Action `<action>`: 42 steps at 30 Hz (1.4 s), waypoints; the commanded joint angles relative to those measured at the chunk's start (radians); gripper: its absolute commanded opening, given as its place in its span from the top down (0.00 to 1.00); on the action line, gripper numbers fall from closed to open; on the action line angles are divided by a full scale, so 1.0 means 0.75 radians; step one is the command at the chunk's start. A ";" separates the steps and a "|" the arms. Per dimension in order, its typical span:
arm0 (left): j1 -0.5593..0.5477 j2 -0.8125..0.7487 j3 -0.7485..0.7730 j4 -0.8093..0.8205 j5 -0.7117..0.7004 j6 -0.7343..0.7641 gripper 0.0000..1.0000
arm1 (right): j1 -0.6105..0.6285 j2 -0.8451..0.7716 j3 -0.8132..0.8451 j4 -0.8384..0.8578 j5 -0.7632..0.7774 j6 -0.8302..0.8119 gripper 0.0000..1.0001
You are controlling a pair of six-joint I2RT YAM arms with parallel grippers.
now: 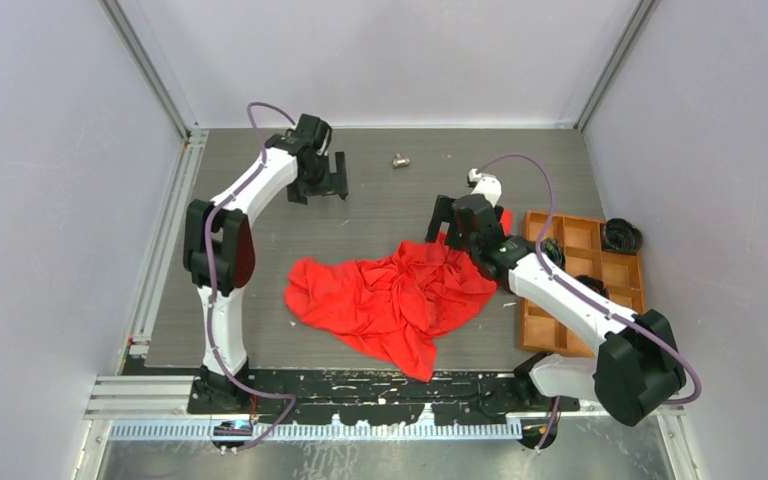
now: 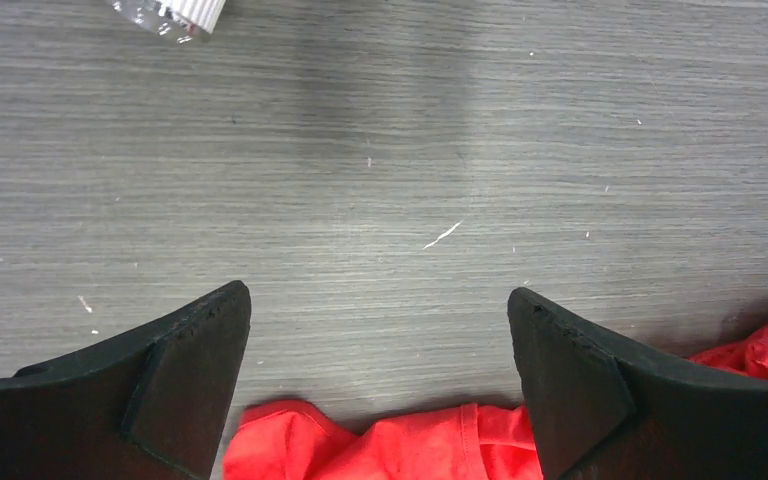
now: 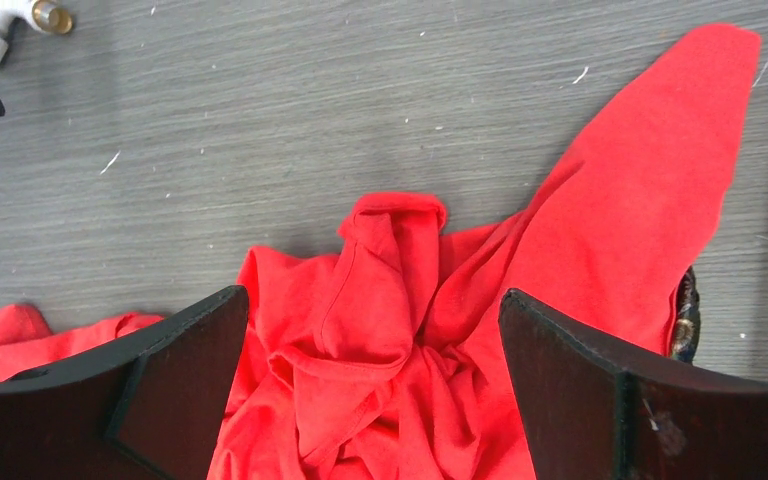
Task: Install the water faucets
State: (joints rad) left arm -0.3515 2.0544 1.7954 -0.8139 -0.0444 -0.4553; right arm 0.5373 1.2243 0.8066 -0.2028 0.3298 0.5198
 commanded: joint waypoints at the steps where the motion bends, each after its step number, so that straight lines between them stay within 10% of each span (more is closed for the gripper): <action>1: -0.007 0.003 0.116 -0.076 0.056 0.052 0.01 | 0.005 0.057 0.133 -0.039 0.114 -0.005 0.00; 13: 0.208 -0.111 0.023 -0.008 0.200 0.027 0.01 | -0.045 0.570 0.637 -0.114 0.043 -0.160 0.00; 28: 0.212 -0.414 -0.333 0.075 0.311 0.010 0.01 | -0.198 1.634 1.988 -0.492 -0.137 -0.362 0.00; 42: 0.211 -0.458 -0.427 0.113 0.335 0.015 0.01 | -0.186 1.944 2.239 -0.259 -0.323 -0.372 0.00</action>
State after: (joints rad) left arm -0.1963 1.7424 1.4742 -0.7555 0.1864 -0.4458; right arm 0.3866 2.6362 2.3676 -0.4480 0.1139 0.2562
